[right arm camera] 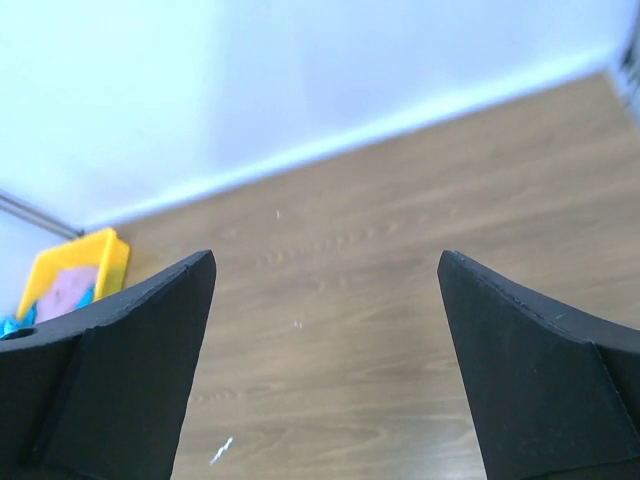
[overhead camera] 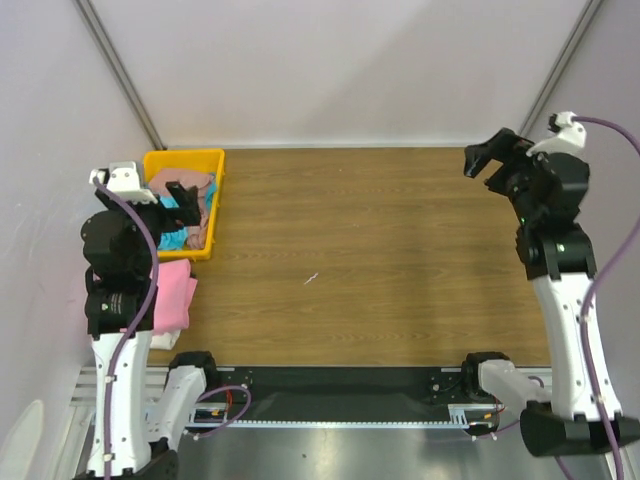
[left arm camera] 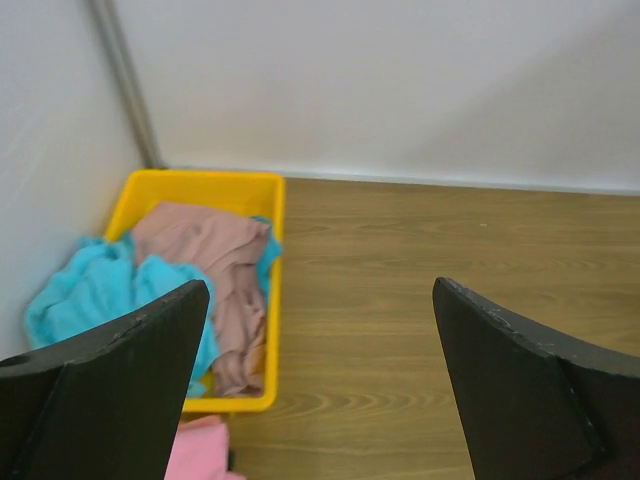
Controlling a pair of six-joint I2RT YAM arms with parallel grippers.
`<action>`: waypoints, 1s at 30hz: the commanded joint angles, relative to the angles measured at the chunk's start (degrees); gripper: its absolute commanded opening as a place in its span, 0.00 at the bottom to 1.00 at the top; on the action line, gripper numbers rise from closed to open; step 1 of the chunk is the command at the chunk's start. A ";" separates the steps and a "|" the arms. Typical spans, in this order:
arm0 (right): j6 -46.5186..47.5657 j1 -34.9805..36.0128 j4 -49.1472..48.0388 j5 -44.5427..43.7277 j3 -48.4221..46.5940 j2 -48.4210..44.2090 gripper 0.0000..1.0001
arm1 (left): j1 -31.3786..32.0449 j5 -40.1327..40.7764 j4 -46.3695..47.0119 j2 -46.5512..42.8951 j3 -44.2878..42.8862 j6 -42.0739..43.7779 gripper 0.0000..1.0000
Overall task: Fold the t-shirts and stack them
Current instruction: Neatly place the folded tshirt to the corner
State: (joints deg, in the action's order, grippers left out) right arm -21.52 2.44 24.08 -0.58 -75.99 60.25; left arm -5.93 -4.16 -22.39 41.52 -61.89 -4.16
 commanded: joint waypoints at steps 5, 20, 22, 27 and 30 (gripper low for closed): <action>4.73 -0.15 1.32 -8.03 4.08 -11.11 1.00 | 15.13 5.47 -0.72 -0.29 0.43 2.93 1.00; -7.39 -0.24 5.63 -9.35 36.86 -36.59 1.00 | 17.62 14.27 14.29 -18.56 33.38 -19.04 1.00; -7.84 -0.15 6.16 -9.70 39.06 -38.45 1.00 | 17.62 14.27 14.39 -22.42 35.16 -17.99 1.00; -7.84 -0.15 6.60 -9.18 40.65 -38.19 1.00 | 17.62 16.64 11.15 -25.52 36.66 -15.00 1.00; -7.31 -0.24 6.77 -8.48 40.04 -37.40 1.00 | 17.62 16.82 8.77 -25.26 36.40 -13.86 1.00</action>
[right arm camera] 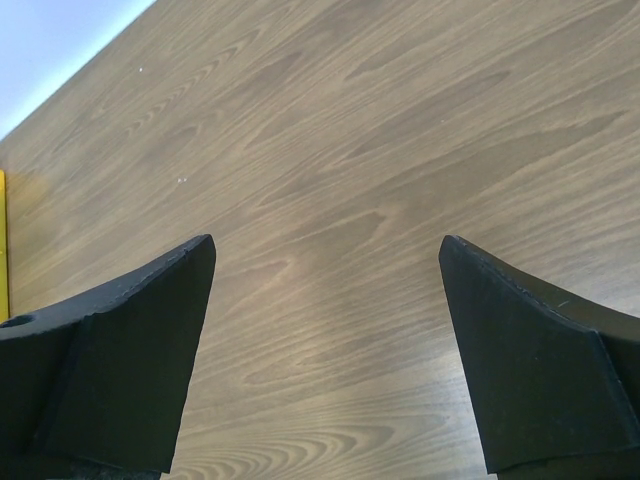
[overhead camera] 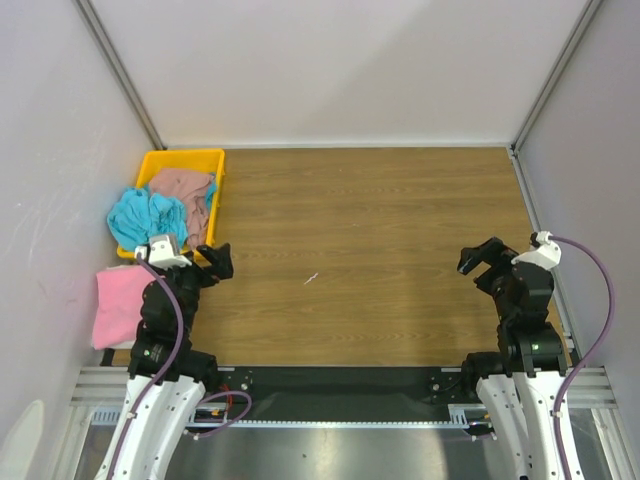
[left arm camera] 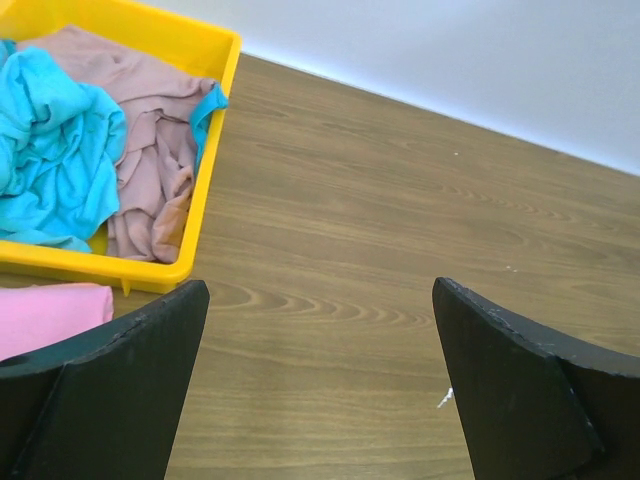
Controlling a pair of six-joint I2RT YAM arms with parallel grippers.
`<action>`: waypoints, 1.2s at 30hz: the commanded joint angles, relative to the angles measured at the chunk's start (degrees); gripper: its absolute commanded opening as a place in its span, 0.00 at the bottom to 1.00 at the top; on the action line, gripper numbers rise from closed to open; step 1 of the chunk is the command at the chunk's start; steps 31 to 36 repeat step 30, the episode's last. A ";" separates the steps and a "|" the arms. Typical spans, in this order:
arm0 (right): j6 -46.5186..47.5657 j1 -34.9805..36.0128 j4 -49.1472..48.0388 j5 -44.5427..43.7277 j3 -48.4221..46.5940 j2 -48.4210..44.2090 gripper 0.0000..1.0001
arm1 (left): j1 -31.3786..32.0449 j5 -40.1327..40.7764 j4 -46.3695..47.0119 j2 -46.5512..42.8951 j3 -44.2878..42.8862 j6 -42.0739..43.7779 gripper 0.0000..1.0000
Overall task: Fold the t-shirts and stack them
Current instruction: Neatly place the folded tshirt to the corner, then reset both grippers
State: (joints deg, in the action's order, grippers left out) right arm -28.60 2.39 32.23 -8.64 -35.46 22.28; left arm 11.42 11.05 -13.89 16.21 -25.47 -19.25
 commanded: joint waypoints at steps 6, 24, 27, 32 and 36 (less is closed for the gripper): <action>0.21 -0.20 -1.20 -0.06 -0.57 -0.05 1.00 | 0.27 1.43 -2.11 0.32 -0.10 1.75 1.00; 0.21 -0.11 -0.68 -0.06 -0.92 -0.57 1.00 | 0.27 1.52 -2.02 -0.56 0.78 4.30 1.00; 0.12 -0.20 -0.76 0.12 -0.84 -0.92 1.00 | 0.27 1.61 -2.11 -0.65 0.95 4.39 1.00; 0.12 -0.20 -0.68 0.12 -0.92 -1.28 1.00 | 0.27 1.69 -2.28 -0.65 1.13 4.39 1.00; 0.12 -0.20 -0.68 0.12 -0.92 -1.28 1.00 | 0.27 1.69 -2.28 -0.65 1.13 4.39 1.00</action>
